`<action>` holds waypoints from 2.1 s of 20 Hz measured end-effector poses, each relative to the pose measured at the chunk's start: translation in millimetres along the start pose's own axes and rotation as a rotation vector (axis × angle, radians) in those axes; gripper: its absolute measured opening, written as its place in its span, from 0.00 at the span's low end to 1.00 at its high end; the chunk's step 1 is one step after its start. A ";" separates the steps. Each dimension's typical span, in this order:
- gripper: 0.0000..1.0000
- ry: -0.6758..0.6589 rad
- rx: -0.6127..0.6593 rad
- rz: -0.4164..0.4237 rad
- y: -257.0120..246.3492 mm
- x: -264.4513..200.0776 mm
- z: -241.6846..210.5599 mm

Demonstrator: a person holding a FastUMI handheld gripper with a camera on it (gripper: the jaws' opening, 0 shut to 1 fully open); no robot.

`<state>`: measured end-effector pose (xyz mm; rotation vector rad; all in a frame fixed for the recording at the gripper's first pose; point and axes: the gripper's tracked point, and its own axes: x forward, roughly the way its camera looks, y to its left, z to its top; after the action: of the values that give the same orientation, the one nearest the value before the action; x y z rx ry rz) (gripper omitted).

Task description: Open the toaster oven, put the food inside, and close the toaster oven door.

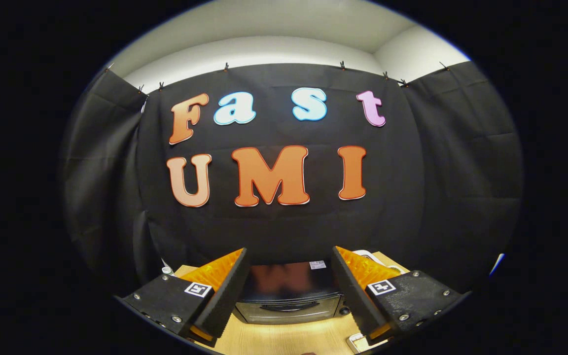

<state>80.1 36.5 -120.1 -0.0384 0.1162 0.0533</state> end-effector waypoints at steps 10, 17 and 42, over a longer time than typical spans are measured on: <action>0.99 0.191 -0.011 0.007 -6.8 89.4 -103.7; 1.00 0.372 -0.066 0.046 5.0 118.4 -184.3; 1.00 0.535 -0.068 0.057 -3.7 -7.1 -260.5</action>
<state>43.3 21.7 -377.7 -0.1167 0.6506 0.1033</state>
